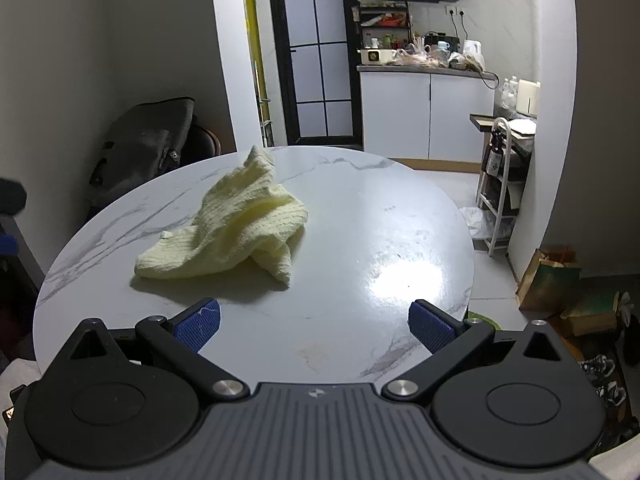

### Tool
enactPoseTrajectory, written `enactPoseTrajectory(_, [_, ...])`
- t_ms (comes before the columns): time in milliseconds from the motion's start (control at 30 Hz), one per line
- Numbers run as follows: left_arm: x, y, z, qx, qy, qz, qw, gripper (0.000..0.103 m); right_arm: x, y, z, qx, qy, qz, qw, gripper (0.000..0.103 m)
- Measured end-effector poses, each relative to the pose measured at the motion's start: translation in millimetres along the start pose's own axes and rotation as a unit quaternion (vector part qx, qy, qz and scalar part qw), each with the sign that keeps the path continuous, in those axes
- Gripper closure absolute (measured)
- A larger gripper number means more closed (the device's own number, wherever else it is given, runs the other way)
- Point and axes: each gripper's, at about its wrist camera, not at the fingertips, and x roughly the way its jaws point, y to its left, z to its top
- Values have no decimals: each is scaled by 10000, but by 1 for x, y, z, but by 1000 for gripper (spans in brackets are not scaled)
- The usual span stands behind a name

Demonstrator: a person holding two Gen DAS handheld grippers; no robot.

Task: Fold towel
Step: 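Move both grippers toward the crumpled pale yellow towel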

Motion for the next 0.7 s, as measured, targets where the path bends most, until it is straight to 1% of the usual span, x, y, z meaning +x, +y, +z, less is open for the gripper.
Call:
enactPoseTrajectory(133, [-5, -4, -5, 78, 56, -266, 9996, 0, -4, 1, -4, -9, -24, -36, 10000, 0])
enactPoseTrajectory(300, [3, -2, -9, -69, 231, -506, 9984, 0, -9, -1, -12, -12, -25, -88, 10000, 0])
enactPoseTrajectory(367, [3, -1, -9, -61, 222, -522, 9984, 0, -4, 3, 0, -23, 48, -134, 9999, 0])
enactPoseTrajectory(533, [4, 4, -3, -162, 154, -488, 9986, 0, 4, 3, 3, -29, 79, -165, 9998, 0])
enactPoseTrajectory(633, [10, 6, -1, -207, 215, -516, 9982, 0, 5, 2, 1, -24, -87, -119, 9999, 0])
enactPoseTrajectory(700, [16, 9, -1, -242, 241, -432, 9985, 0, 5, 2, 1, -61, -147, -113, 9998, 0])
